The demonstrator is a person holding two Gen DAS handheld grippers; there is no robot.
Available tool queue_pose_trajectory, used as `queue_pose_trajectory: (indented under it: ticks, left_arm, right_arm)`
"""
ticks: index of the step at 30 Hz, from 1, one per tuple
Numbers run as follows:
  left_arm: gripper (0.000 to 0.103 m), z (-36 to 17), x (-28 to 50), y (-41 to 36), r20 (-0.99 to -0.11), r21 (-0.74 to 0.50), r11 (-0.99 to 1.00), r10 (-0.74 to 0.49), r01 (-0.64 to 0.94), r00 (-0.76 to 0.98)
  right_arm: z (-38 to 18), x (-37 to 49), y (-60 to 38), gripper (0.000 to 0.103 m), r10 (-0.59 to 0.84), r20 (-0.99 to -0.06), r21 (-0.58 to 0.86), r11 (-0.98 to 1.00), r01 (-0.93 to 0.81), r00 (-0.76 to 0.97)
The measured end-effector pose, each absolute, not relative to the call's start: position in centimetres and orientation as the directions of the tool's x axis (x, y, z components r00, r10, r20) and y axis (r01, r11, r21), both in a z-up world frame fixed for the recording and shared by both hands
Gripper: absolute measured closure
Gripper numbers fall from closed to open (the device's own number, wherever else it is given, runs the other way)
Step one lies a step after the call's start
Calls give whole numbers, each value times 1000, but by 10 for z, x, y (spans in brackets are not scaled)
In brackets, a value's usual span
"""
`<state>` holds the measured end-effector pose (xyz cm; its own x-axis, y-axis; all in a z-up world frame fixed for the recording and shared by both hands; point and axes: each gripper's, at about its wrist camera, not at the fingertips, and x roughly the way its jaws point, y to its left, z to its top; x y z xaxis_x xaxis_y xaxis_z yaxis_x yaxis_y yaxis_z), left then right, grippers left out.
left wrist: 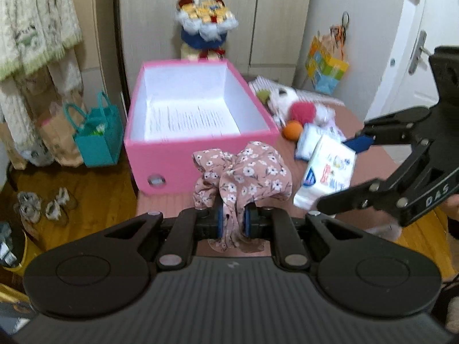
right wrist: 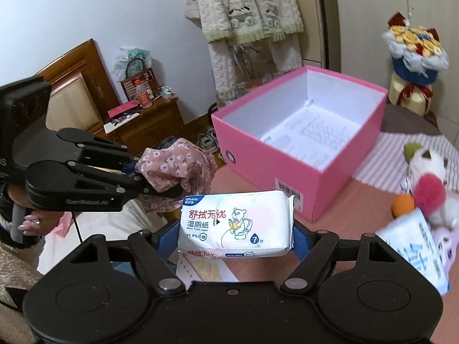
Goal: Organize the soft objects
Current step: 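Lift the scrunchie and wipes pack and carry both toward the pink box, then lower both items into the pink box and open both grippers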
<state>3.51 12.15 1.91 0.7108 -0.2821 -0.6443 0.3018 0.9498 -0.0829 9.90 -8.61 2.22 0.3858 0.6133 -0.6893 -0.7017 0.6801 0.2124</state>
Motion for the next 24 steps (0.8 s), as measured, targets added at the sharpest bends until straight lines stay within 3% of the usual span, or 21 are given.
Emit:
queue_pose_trajectory:
  ticks: [15, 24]
  left_arm:
    - [91, 59, 130, 134, -491, -37, 962, -254, 272, 833]
    - [91, 45, 236, 127, -531, -155, 946, -322, 284, 784]
  right_arm:
    - [57, 179, -71, 22, 603, -626, 73, 676, -733, 494]
    - [59, 264, -52, 22, 493, -673, -101, 677, -729, 551]
